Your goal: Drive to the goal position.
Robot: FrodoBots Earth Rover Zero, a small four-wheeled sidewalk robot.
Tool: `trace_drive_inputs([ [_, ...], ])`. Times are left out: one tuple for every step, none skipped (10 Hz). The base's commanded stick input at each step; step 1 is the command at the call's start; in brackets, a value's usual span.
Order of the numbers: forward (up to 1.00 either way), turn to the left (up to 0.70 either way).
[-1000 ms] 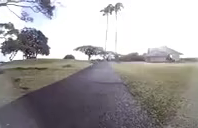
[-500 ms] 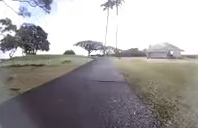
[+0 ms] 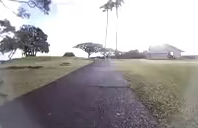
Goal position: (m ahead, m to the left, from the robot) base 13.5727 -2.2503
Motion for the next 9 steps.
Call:
trace_drive_inputs([
  [0.60, 0.00],
  [0.60, 0.00],
  [0.60, 0.00],
  [0.60, 0.00],
  [0.60, 0.00],
  [0.60, 0.00],
  [0.60, 0.00],
  [0.60, 0.00],
  [0.60, 0.09],
])
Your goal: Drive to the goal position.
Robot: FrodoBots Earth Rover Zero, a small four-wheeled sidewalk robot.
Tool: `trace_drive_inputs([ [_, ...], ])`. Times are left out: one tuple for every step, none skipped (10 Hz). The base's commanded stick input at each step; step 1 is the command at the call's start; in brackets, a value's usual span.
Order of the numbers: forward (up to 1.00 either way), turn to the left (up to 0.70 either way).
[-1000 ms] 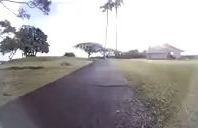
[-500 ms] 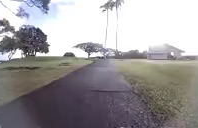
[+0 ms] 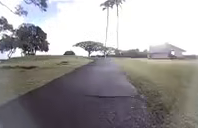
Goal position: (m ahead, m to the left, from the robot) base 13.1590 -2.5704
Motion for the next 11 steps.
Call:
trace_drive_inputs([
  [0.60, 0.15],
  [0.60, 0.15],
  [0.60, 0.15],
  [0.60, 0.08],
  [0.60, 0.02],
  [0.60, 0.00],
  [0.60, 0.00],
  [0.60, 0.00],
  [0.60, 0.00],
  [0.60, 0.00],
  [0.60, 0.00],
])
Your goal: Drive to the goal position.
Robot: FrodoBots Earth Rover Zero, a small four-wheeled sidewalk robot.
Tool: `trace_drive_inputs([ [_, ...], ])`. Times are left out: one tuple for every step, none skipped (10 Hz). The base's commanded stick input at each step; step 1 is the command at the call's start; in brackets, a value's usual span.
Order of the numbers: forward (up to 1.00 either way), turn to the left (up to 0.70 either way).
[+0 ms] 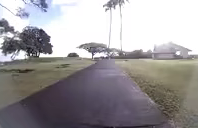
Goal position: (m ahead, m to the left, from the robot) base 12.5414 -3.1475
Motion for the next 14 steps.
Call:
trace_drive_inputs([
  [0.60, 0.00],
  [0.60, 0.00],
  [0.60, 0.00],
  [0.60, 0.00],
  [0.60, 0.00],
  [0.60, 0.00],
  [0.60, 0.00],
  [0.60, 0.00],
  [0.60, 0.00],
  [0.60, 0.00],
  [0.60, 0.00],
  [0.60, 0.00],
  [0.60, 0.00],
  [0.60, 0.00],
])
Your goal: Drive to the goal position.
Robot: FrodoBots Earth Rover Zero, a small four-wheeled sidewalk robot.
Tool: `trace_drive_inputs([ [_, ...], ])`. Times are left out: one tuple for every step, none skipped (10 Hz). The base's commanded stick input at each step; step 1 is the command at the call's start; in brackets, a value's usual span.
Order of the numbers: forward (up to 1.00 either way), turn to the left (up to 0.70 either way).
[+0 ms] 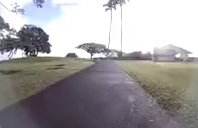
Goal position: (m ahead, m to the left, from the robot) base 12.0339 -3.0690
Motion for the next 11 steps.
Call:
trace_drive_inputs([
  [0.60, 0.00],
  [0.60, 0.00],
  [0.60, 0.00],
  [0.60, 0.00],
  [0.60, 0.00],
  [0.60, 0.00],
  [0.60, 0.00],
  [0.60, 0.00],
  [0.60, 0.00],
  [0.60, 0.00],
  [0.60, 0.00],
])
